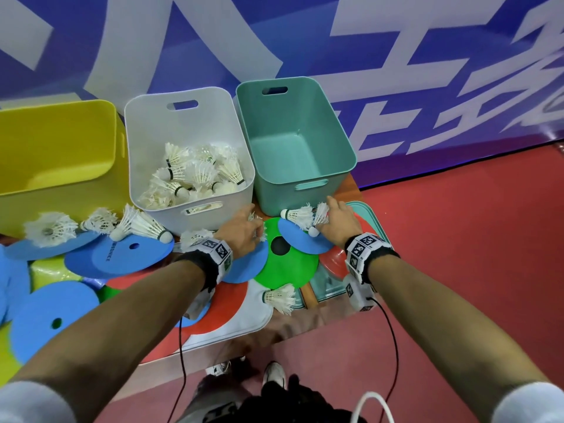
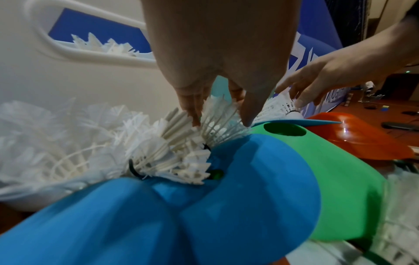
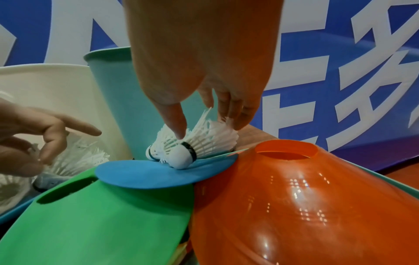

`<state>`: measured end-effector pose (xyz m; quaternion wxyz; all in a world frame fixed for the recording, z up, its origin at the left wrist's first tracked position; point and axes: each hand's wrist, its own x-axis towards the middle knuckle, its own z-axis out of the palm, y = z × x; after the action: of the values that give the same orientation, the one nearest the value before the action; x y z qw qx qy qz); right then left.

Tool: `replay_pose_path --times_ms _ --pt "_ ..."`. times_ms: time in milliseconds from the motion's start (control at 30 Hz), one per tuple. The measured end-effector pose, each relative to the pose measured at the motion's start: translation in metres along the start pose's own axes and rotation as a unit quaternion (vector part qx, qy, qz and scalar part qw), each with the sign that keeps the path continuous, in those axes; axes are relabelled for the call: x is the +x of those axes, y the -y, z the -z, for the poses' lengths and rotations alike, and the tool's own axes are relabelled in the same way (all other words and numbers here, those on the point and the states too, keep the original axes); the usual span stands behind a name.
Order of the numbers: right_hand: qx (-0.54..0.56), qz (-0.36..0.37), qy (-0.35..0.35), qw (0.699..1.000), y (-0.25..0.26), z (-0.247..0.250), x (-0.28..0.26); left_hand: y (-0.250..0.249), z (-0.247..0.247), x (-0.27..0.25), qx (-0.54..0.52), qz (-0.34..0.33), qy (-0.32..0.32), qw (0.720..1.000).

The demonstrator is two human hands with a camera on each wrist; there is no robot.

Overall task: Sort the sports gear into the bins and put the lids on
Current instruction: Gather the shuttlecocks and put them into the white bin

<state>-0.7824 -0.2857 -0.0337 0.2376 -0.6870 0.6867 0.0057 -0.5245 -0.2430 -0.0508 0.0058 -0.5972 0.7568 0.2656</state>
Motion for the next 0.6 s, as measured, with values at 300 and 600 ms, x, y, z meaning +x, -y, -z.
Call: replay_pose_path --times_ms 300,600 --pt "0.003 0.021 -0.051 0.998 -0.005 0.006 -0.007 -0.015 0.013 -0.003 -0.039 -0.009 -0.019 0.999" --pt "0.063 0.053 -0.019 0.996 -0.006 0.007 -0.017 -0.029 0.020 -0.003 -0.069 -0.010 -0.044 0.997"
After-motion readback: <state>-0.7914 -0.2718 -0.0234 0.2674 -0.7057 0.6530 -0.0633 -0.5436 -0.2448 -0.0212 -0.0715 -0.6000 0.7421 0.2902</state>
